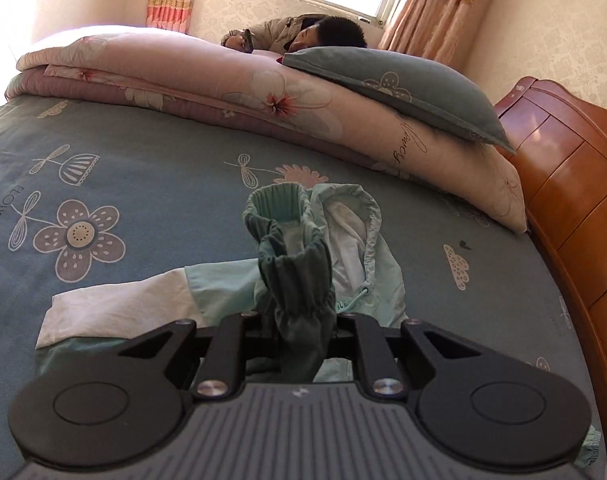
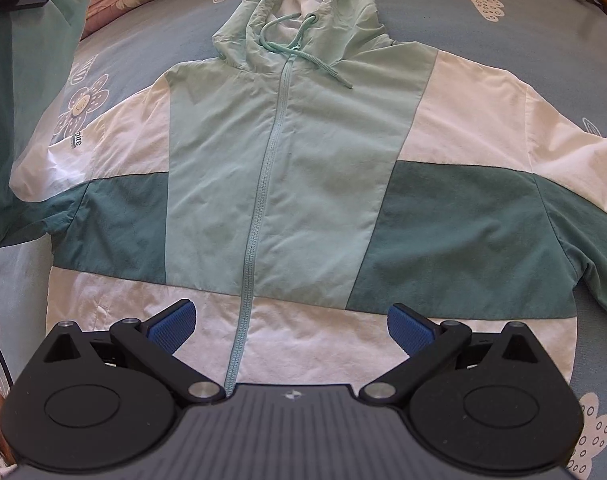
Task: Fold clothes
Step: 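Lift the sleeve cuff with the left gripper and carry it toward the hood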
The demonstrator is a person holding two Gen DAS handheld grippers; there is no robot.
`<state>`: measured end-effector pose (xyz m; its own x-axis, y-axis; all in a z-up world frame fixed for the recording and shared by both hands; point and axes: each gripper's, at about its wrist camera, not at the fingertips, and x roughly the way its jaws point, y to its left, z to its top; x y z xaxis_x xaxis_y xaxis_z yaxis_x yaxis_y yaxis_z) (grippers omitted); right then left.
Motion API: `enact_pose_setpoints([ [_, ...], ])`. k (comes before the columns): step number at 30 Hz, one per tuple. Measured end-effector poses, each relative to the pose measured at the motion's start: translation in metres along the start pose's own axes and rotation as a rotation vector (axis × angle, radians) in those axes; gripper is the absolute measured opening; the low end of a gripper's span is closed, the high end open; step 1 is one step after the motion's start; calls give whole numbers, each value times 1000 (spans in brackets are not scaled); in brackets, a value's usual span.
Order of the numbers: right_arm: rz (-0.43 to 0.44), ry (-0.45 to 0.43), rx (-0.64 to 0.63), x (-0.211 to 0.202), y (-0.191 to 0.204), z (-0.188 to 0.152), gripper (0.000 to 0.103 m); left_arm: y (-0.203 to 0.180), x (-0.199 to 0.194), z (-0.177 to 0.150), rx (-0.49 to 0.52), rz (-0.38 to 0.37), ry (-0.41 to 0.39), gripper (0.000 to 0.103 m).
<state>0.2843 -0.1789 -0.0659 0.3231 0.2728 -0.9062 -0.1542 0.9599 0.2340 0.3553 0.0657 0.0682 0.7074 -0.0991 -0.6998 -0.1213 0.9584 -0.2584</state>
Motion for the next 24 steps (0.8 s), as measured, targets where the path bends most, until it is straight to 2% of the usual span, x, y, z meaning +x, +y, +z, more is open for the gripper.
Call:
enact_pose_setpoints([
  [5,-15,-7,29,-5,-22,3,103,-15,17,-3,53,33,81,13],
  [17,-36,-10,71,-8,-47,-1,103,-54,35,-7,166,53,137,13],
  [20,-36,-4,66,-9,-48,-1,103,-62,44,-12,189,55,174,13],
  [24,-45,-7,73,-9,-52,-2,103,-70,61,-19,240,65,271,13],
])
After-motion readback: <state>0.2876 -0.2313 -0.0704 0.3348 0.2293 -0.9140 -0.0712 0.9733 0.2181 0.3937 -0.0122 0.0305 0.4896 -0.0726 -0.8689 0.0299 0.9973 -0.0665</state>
